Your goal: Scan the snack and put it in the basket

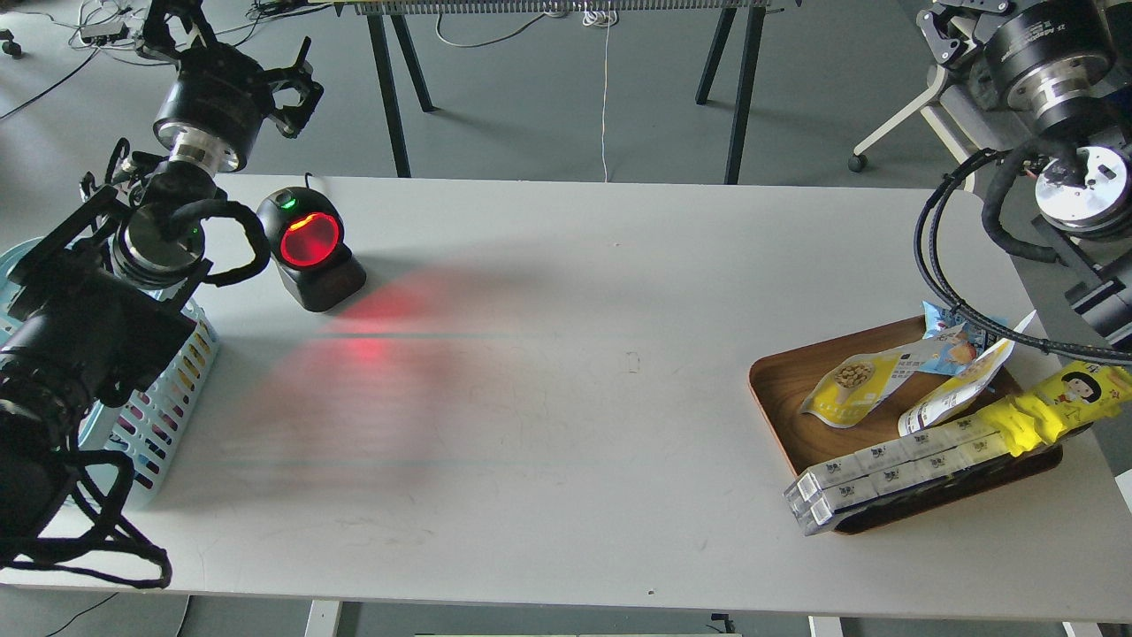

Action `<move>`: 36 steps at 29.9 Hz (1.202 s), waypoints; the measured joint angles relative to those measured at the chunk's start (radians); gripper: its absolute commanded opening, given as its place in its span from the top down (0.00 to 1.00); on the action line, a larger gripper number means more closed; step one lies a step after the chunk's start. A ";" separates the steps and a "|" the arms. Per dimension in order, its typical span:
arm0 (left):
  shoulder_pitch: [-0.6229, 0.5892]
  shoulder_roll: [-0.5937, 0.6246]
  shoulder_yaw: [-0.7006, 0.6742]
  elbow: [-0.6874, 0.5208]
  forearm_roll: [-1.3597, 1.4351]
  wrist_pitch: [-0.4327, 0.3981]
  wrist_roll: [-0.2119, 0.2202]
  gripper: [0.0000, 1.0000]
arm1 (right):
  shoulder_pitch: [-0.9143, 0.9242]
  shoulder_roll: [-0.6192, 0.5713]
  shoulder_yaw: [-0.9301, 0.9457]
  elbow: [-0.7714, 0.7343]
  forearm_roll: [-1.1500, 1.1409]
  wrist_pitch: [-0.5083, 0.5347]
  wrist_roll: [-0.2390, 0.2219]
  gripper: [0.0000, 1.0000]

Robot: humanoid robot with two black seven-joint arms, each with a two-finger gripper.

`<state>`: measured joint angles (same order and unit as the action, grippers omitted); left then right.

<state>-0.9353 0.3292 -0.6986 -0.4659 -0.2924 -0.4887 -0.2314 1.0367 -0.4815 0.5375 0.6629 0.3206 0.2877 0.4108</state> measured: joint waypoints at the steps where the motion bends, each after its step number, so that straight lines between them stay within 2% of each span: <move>1: 0.000 0.000 0.000 0.000 0.000 0.000 0.000 0.00 | -0.001 0.002 0.000 0.000 0.000 0.000 0.000 0.01; 10: -0.004 0.001 0.005 0.001 0.001 0.000 0.003 0.00 | 0.021 -0.043 -0.033 0.032 -0.014 0.002 0.015 0.01; 13: -0.006 0.003 0.001 0.001 0.001 0.000 0.003 0.00 | 0.095 -0.113 -0.129 0.104 -0.040 0.004 0.025 0.01; 19: -0.008 0.012 -0.008 0.001 0.001 0.000 0.003 0.00 | 0.322 -0.205 -0.428 0.258 -0.153 0.004 0.074 0.01; 22: -0.012 0.014 -0.009 0.001 0.001 0.000 0.003 0.00 | 0.439 -0.227 -0.557 0.324 -0.261 0.003 0.077 0.01; 29: -0.023 0.016 -0.011 -0.012 0.001 0.000 -0.003 0.00 | 0.655 -0.281 -0.777 0.553 -0.705 -0.004 0.078 0.01; 36: -0.023 0.030 -0.008 -0.016 0.001 0.000 -0.003 0.00 | 0.878 -0.295 -1.013 0.711 -0.993 -0.005 0.078 0.01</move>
<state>-0.9584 0.3593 -0.7066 -0.4817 -0.2910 -0.4887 -0.2347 1.9152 -0.7768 -0.4751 1.3735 -0.6727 0.2823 0.4890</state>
